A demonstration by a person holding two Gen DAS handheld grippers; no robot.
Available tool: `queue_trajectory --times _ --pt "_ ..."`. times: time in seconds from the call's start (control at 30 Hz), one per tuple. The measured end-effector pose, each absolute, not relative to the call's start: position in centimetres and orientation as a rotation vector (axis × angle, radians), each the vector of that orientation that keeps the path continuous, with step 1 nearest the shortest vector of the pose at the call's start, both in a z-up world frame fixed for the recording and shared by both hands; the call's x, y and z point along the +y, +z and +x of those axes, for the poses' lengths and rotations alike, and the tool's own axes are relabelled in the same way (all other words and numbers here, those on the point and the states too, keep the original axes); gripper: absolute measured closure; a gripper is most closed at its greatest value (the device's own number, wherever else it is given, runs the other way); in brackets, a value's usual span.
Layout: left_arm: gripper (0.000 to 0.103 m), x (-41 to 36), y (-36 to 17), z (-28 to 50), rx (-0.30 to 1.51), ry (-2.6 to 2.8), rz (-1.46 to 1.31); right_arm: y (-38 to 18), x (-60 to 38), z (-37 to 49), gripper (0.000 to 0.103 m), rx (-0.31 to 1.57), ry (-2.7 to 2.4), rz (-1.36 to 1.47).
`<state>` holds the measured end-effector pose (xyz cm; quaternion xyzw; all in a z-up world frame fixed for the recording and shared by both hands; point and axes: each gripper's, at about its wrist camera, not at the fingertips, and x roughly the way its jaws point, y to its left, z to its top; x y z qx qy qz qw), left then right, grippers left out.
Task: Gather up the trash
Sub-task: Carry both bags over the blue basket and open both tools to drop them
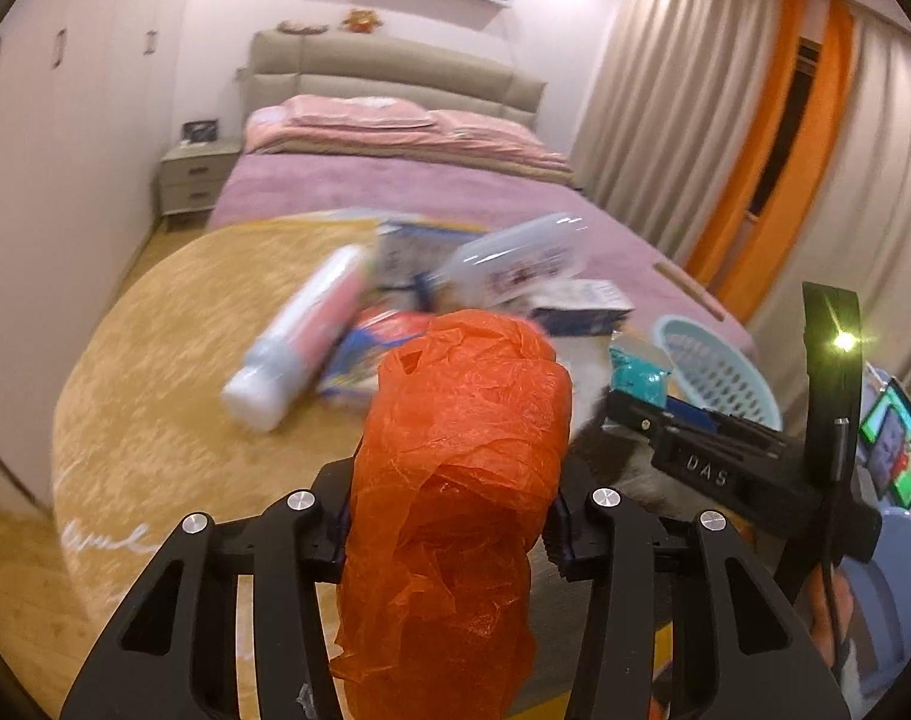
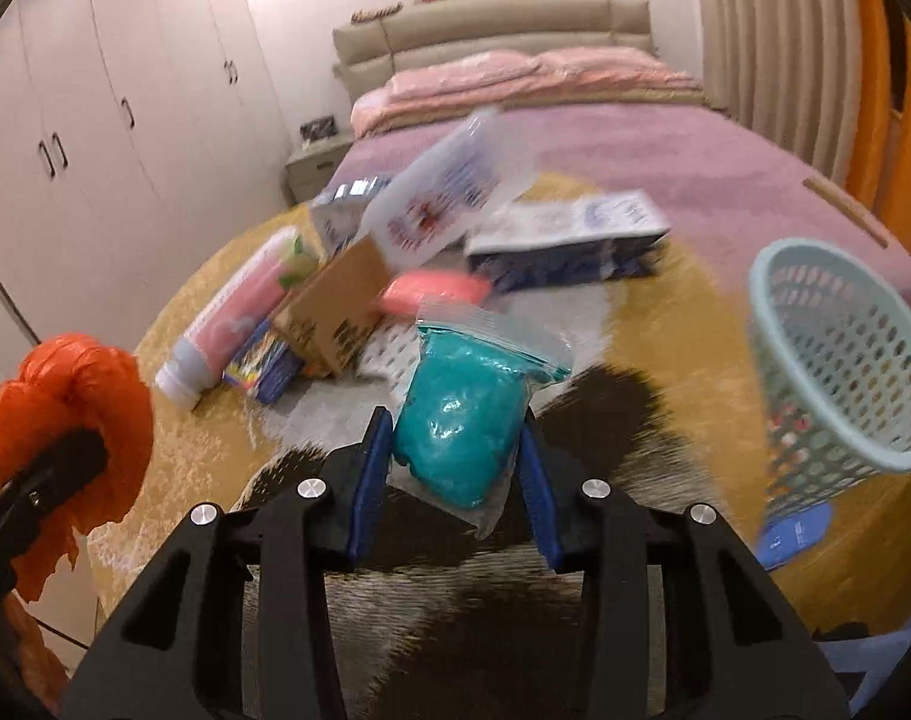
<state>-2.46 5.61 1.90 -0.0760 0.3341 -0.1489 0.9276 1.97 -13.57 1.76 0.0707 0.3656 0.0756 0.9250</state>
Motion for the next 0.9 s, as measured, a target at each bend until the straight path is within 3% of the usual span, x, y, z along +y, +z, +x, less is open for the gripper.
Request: queue_trajectory --times 0.6,0.9 --pt "0.059 -12.0 8.6 3.0 0.572 -0.600 -0.007 7.4 -30.6 0.4 0.065 0.558 -0.130 0.277" --pt "0.059 -20.9 7.0 8.1 0.635 -0.700 -0.002 6.2 -39.3 1.4 0.065 0.556 -0.289 0.333"
